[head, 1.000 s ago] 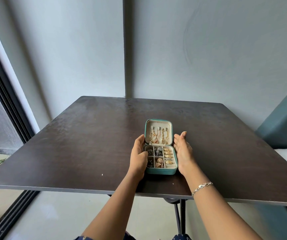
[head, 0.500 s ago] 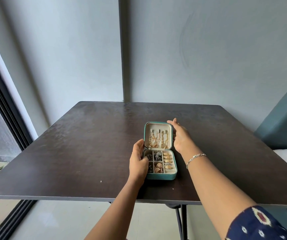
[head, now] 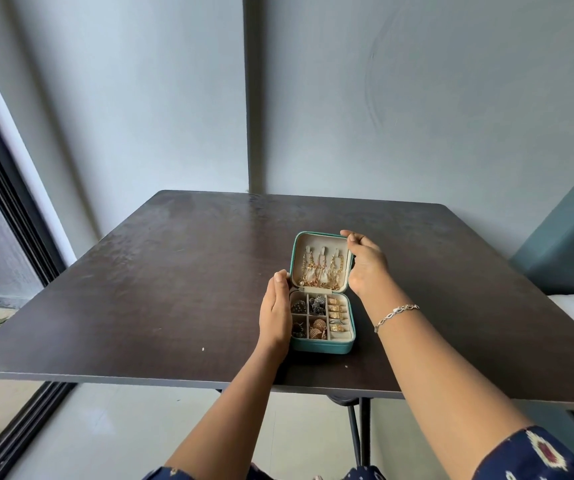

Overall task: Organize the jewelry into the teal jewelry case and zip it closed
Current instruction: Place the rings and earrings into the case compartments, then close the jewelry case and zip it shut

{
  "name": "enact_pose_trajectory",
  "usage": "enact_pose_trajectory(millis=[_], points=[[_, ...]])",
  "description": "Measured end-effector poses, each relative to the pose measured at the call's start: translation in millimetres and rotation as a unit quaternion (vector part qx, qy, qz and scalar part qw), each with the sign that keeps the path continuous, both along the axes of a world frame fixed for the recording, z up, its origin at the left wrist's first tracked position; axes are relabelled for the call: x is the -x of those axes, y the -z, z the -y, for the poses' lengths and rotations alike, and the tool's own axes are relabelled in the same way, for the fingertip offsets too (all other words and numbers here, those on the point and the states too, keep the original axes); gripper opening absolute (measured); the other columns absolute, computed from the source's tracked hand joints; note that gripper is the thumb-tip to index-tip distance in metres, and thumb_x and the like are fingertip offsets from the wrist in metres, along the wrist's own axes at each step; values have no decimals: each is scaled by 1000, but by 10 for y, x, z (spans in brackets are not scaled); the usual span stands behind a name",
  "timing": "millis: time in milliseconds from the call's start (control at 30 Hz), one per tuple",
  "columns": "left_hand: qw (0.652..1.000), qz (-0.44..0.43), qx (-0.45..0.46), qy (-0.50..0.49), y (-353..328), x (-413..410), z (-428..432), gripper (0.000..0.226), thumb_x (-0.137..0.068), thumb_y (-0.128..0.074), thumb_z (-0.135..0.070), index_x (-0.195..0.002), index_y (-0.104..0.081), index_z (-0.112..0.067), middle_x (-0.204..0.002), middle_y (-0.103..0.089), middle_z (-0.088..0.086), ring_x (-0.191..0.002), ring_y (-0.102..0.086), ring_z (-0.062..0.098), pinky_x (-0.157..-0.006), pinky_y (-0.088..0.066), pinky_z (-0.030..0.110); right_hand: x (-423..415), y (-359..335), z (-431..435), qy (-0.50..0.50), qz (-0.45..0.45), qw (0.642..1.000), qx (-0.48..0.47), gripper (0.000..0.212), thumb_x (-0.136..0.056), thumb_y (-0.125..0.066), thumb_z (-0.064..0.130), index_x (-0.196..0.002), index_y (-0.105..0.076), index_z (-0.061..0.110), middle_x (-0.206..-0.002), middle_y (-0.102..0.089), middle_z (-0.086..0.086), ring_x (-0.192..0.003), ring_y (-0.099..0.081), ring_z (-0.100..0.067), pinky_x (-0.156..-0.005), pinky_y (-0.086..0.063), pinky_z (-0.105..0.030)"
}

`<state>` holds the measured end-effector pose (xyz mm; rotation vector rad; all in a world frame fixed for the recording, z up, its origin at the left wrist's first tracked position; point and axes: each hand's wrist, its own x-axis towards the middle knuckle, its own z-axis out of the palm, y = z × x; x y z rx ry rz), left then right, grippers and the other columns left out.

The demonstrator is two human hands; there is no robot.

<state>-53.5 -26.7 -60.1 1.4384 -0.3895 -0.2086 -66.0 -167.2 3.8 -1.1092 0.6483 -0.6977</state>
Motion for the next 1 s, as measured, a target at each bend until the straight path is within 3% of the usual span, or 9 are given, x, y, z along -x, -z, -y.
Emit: enact_pose_trajectory(millis=[100, 233, 367, 467, 567, 633, 733, 867, 1000], points=[[1000, -1, 10, 15, -28, 28, -3, 38, -86, -21, -57, -89, -53, -38, -96, -61, -14, -97, -58, 6, -87, -42, 26, 49, -9, -49, 1, 27, 1000, 5, 30, -93, -45, 1, -69, -57, 16, -86, -61, 6, -95, -51, -18, -97, -43, -42], [1000, 3, 9, 26, 9, 15, 9, 65, -84, -17, -70, -110, -57, -26, -110, -65, 0, -106, -60, 15, -97, -46, 40, 182, -46, -144, -5, 68, 998, 11, 28, -94, -43, 1, -75, -58, 15, -83, -59, 3, -76, -53, -12, -67, -49, -25], [1000, 11, -6, 20, 8, 26, 8, 66, -78, -18, -75, -109, -57, -32, -111, -65, -2, -106, -60, 15, -99, -44, 44, 329, -38, -191, -45, 74, 996, 31, 23, -96, -40, 5, -103, -62, 10, -87, -59, -1, -76, -57, -11, -56, -51, -18], [1000, 5, -6, 27, -2, 36, -3, 61, -78, -18, -79, -106, -56, -40, -112, -65, -2, -105, -61, 15, -98, -45, 44, 413, -8, -214, -77, 77, 991, 75, 25, -96, -40, 5, -105, -62, 11, -92, -60, -1, -80, -57, -9, -60, -51, -16], [999, -1, 29, 43, -65, 78, -23, 57, -85, -17, -63, -118, -52, -32, -118, -63, 4, -104, -62, 11, -95, -47, 33, 494, 55, -219, -113, 93, 981, 125, 28, -96, -36, 3, -97, -60, 17, -93, -59, 2, -82, -54, -6, -70, -47, -16], [998, -3, 39, 46, -60, 72, -23, 63, -84, -16, -64, -123, -49, -28, -121, -61, 6, -105, -61, 11, -94, -47, 28, 558, 102, -198, -143, 104, 973, 149, 29, -96, -35, 2, -98, -59, 18, -95, -58, 2, -84, -52, -6, -73, -44, -15], [999, -8, 35, 40, -47, 61, -22, 70, -79, -15, -77, -121, -51, -34, -120, -62, 4, -110, -59, 16, -99, -45, 39, 663, 184, -174, -193, 132, 958, 165, 26, -94, -37, 1, -103, -58, 15, -100, -58, 1, -88, -51, -7, -77, -43, -14], [998, -16, 54, 36, -77, 80, -32, 54, -84, -15, -62, -106, -55, -33, -107, -66, 5, -103, -62, 19, -98, -45, 48, 782, 293, -196, -230, 151, 942, 193, 27, -79, -45, 9, -104, -58, 11, -106, -60, -3, -96, -54, -9, -82, -44, -15], [996, -45, 70, 34, -63, 74, -34, 55, -81, -20, -72, -92, -58, -33, -102, -65, 9, -102, -61, 30, -96, -44, 54, 886, 406, -244, -244, 131, 932, 235, 31, -75, -49, 8, -101, -63, 15, -112, -63, -2, -113, -53, -11, -93, -41, -19]])
